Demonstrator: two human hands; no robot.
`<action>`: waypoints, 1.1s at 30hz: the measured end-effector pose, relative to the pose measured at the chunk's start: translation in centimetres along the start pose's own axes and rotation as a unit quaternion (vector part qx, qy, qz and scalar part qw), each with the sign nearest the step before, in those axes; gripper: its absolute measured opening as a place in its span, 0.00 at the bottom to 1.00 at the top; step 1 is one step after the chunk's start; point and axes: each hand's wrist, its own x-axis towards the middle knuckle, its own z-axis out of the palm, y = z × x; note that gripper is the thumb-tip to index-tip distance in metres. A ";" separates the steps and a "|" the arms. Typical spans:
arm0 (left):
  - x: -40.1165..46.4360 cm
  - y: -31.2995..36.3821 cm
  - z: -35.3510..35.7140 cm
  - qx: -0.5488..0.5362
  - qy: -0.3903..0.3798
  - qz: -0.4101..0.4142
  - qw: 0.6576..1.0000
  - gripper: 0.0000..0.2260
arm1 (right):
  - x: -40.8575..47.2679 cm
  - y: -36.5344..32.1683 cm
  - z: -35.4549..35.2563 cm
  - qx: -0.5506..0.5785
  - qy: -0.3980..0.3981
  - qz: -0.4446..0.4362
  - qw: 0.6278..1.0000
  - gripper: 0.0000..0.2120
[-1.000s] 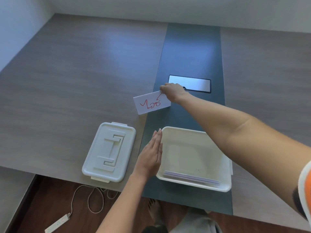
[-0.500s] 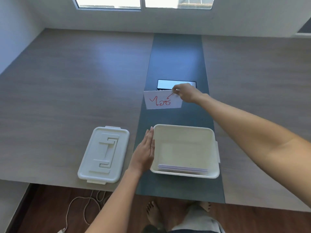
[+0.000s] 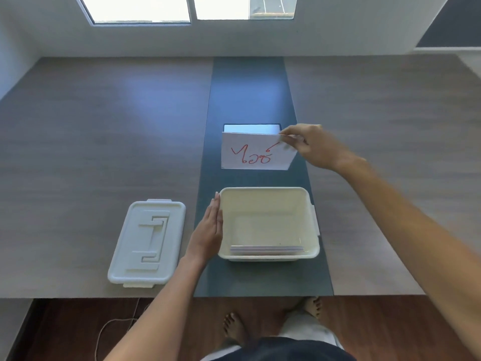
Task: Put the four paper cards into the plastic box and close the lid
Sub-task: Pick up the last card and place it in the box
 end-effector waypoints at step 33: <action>-0.1 -0.1 0.1 -0.022 0.015 -0.014 1.000 0.23 | -15.9 2.4 11.3 -0.057 -0.240 0.106 0.963 0.17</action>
